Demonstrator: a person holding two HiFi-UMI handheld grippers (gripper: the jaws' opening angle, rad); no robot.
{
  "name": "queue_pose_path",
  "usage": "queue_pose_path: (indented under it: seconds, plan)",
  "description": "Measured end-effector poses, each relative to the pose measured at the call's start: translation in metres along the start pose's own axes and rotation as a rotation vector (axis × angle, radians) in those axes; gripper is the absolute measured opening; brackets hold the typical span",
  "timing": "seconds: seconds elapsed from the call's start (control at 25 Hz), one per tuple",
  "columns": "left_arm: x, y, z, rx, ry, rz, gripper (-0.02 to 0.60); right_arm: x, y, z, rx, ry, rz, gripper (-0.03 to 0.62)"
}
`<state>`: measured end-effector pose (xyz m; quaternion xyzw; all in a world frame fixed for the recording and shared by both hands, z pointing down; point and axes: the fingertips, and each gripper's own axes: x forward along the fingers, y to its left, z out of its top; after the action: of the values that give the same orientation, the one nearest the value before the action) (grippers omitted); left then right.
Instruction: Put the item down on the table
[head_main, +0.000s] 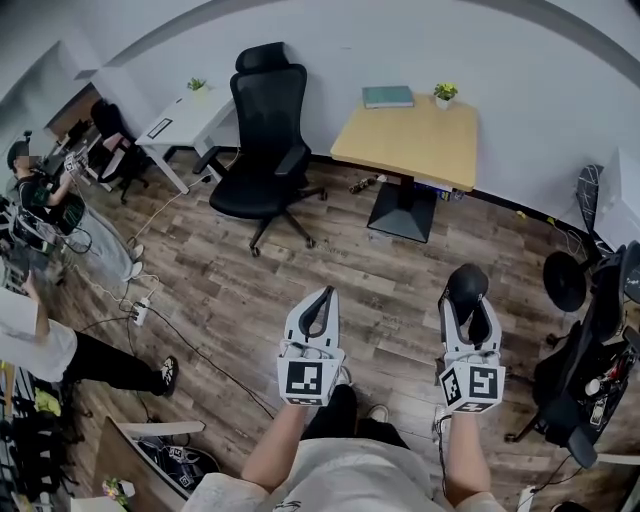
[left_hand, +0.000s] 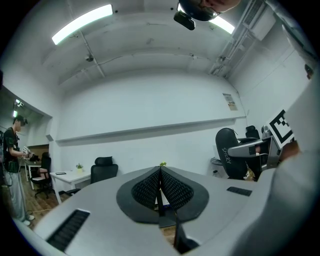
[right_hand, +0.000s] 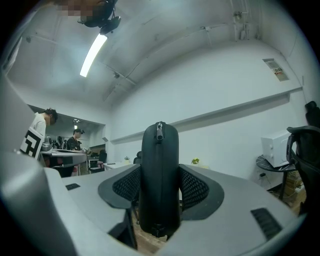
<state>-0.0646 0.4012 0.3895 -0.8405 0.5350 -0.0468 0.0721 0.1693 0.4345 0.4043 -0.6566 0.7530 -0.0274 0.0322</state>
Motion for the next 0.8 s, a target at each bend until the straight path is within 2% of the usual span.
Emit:
queue_pose_path:
  seconds: [0.4, 0.8]
  plan:
    - [0.051, 0.038, -0.01, -0.019, -0.016, 0.003, 0.008, 0.064, 0.007, 0.002, -0.027, 0.009, 0.007, 0.247]
    - [0.101, 0.135, -0.02, -0.026, -0.027, 0.06, 0.008, 0.168, 0.057, 0.004, -0.051, 0.022, 0.058, 0.247]
